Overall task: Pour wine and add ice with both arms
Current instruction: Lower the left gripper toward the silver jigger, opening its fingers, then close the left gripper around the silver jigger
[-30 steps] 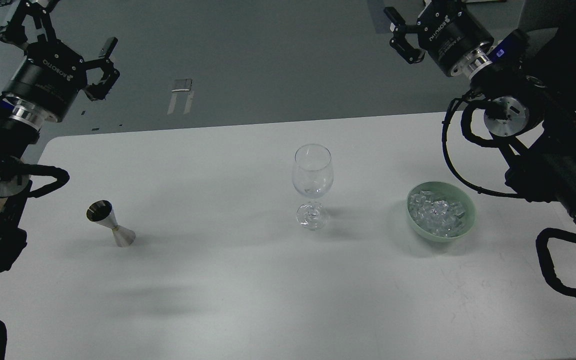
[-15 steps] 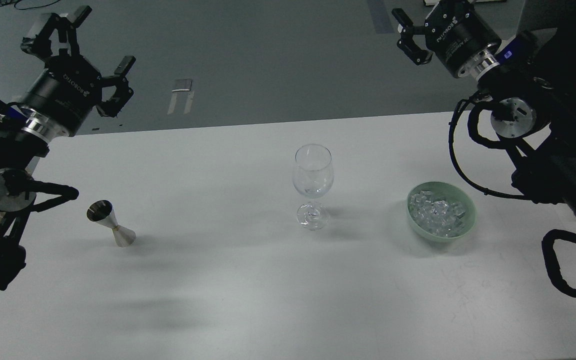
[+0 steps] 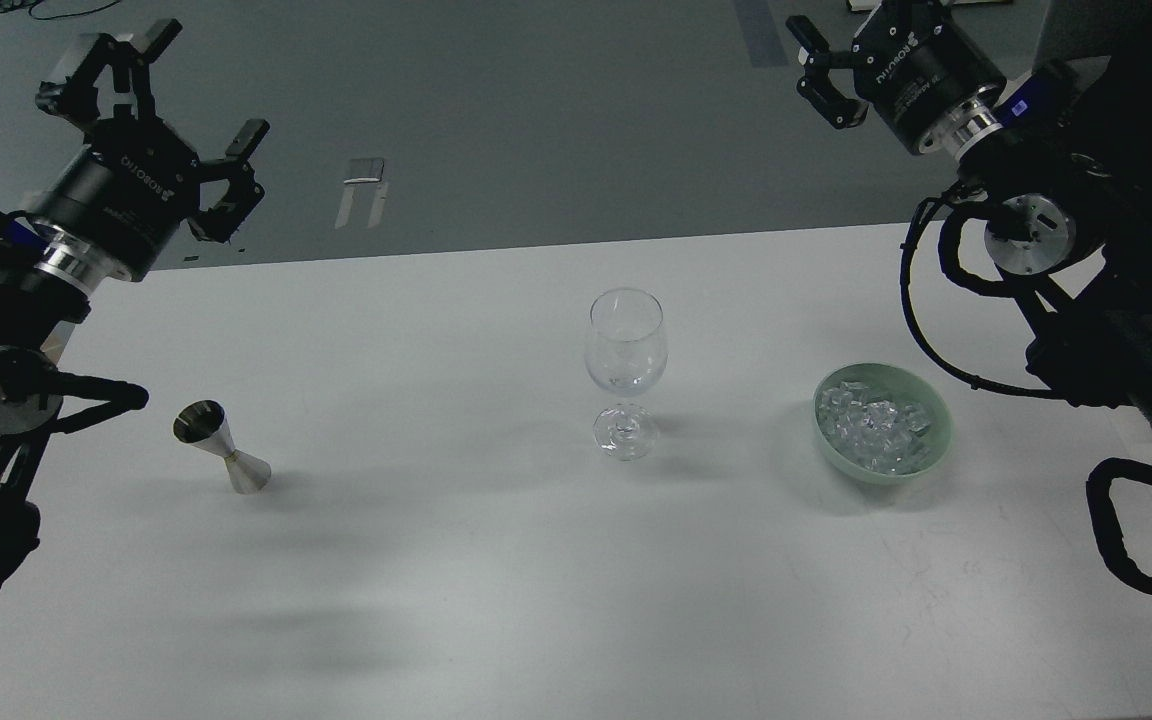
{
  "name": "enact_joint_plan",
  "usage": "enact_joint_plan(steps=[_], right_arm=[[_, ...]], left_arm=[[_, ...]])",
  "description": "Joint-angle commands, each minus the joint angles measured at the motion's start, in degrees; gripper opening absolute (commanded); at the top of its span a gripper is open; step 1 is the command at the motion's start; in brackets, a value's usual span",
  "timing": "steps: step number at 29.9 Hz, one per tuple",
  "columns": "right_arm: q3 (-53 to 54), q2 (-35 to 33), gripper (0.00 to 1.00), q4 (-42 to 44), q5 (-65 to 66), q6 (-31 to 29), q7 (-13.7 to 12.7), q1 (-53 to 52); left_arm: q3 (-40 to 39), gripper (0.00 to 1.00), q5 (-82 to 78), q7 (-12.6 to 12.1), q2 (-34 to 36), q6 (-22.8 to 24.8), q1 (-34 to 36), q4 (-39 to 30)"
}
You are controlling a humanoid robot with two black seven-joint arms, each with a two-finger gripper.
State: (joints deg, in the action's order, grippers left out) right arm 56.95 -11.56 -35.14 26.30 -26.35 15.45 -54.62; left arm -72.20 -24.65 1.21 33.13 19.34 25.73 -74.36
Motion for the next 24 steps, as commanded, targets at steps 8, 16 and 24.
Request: enact_joint_plan(steps=[8,16,24], right_arm=[[-0.08,0.48,1.00,0.07,0.07,0.07,-0.07,0.13],[-1.23,0.57,1.00,-0.02,0.07,-0.02,-0.07,0.48],[-1.49,0.57,1.00,-0.28,-0.02,-0.02,-0.07,1.45]], left_arm=[[-12.69,0.96,16.21,-14.04,0.45,-14.59,-8.49,-13.87],[-25.52,0.96,20.69,-15.09,-1.22,-18.11,-30.02,-26.53],[-33.44,0.97,23.86,-20.01,-8.77,-18.73,-43.12,-26.80]])
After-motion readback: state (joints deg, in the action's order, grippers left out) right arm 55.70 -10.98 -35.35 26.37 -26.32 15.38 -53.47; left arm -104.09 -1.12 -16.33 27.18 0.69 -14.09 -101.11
